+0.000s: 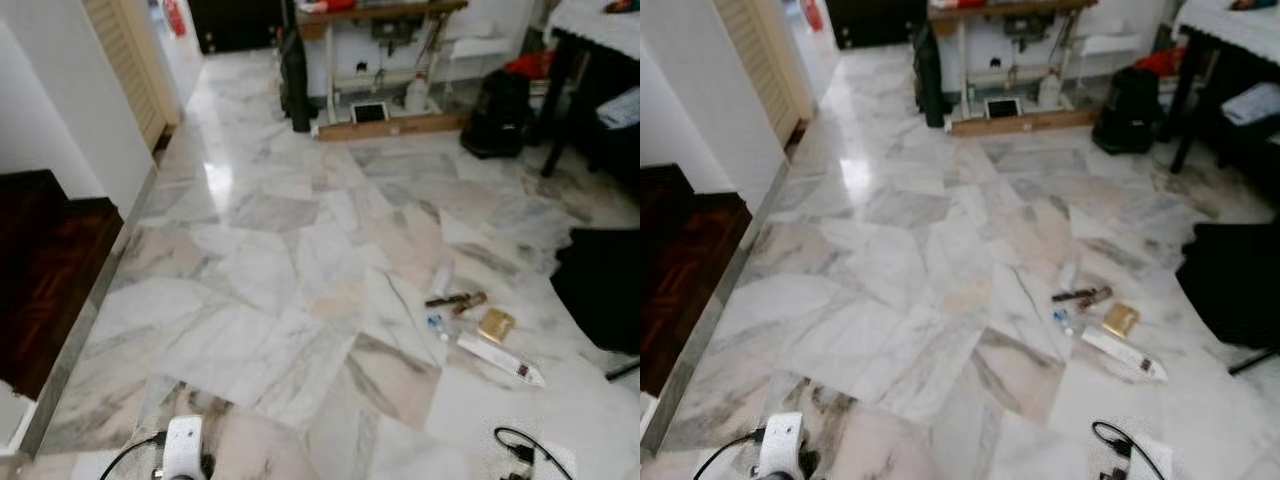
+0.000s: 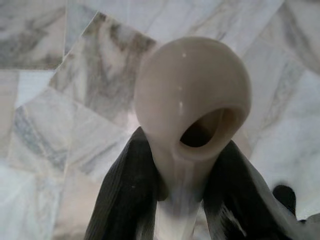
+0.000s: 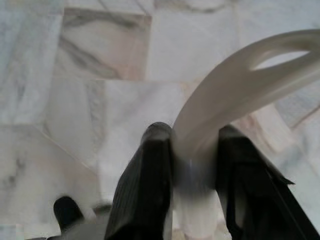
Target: Sweep floor
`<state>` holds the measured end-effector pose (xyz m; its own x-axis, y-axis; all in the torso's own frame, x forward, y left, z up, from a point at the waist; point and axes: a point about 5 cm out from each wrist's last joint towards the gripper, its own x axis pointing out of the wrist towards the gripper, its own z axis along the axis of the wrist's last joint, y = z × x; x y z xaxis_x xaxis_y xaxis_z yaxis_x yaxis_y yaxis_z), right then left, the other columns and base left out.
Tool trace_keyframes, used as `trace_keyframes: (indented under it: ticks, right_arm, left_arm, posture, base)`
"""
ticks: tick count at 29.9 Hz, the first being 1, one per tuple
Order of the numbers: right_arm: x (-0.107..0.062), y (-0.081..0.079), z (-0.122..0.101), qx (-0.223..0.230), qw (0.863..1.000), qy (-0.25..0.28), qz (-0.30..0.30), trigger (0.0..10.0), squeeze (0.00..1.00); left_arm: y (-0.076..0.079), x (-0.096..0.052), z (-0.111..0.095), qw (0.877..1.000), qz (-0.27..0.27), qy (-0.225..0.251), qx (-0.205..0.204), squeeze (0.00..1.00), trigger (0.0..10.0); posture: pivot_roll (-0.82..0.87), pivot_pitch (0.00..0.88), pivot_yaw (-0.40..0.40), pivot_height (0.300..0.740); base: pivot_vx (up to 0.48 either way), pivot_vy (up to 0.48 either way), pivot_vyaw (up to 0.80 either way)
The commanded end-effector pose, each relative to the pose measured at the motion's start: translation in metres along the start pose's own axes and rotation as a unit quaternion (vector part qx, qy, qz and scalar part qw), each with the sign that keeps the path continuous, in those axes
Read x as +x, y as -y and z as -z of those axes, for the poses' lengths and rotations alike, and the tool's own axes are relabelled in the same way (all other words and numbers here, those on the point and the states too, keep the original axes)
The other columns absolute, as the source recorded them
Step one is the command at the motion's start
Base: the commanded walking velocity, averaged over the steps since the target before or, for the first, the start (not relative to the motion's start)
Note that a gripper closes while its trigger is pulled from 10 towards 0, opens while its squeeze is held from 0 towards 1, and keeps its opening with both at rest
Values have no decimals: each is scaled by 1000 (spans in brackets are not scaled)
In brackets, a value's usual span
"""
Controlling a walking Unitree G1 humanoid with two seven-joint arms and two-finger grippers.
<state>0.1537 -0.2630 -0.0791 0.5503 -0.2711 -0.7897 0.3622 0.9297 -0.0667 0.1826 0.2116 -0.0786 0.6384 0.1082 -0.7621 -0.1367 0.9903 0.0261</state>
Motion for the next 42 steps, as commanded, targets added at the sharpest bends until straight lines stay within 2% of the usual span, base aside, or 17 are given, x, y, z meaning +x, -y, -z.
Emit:
trace_keyframes:
  ticks: [1, 42]
  right_arm:
    - [0, 5, -1, 11, 1000, 4, 7, 10000, 0]
    - [1, 2, -5, 12, 1000, 6, 6, 10000, 0]
  left_arm:
    - [2, 2, -7, 1000, 3, 12, 2, 0, 10000]
    - [2, 2, -7, 1000, 2, 10, 3, 0, 10000]
  posture:
    - [-142, 0, 67, 740]
    - [-143, 0, 65, 740]
  base:
    - [409, 0, 0]
    - [412, 0, 0]
